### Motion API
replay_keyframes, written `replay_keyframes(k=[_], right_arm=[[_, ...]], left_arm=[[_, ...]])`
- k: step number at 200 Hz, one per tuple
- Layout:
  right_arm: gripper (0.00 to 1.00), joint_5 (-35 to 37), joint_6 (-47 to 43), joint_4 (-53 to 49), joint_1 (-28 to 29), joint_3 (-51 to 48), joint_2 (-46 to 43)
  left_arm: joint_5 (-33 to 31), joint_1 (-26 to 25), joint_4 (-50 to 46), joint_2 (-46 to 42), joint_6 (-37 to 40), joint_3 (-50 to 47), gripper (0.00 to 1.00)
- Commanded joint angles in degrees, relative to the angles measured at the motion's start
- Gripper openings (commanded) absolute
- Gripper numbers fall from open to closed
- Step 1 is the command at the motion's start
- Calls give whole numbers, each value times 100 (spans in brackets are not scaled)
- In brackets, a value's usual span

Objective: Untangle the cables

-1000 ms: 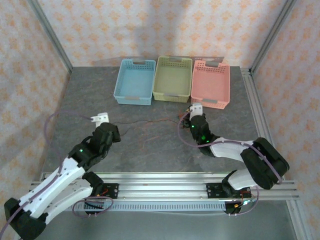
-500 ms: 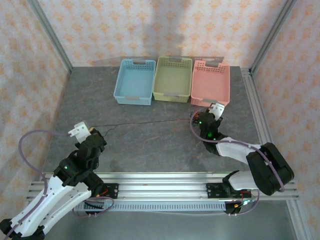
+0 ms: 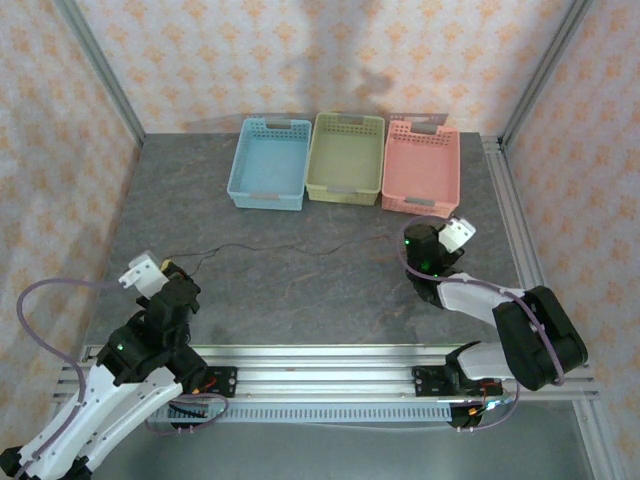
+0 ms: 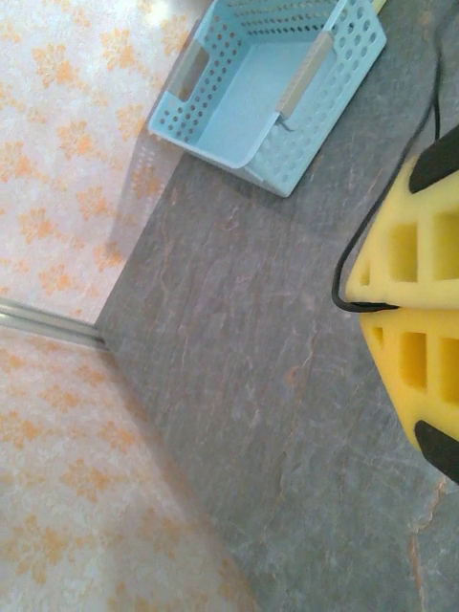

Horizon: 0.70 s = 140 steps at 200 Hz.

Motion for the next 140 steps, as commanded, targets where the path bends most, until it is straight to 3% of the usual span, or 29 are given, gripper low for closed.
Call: replay_keyframes(k=[1,21,64,92,104,140], right_arm=[[0,560,435,-254,-56,-114,-91],[0,524,386,-137,-74,-151,-113],[0,-289,295,177,-77,-220,-158],[0,-724,375,198,-77,-194,-86],[0,-808,379,193,-73,-172,-85],[0,-982,365,201,-69,-150,-87]], left_arm=[[-571,-77,-366,-193,-288,-19,0],[-650,-88,-327,-353,-276,-93,0],[-414,-96,-189,-229,-86,-67,0],[688,-92,692,-101,606,-344,0],[1053,-90,817,144,624,-338,6],[2408,-87,907,1478,562,39,9]])
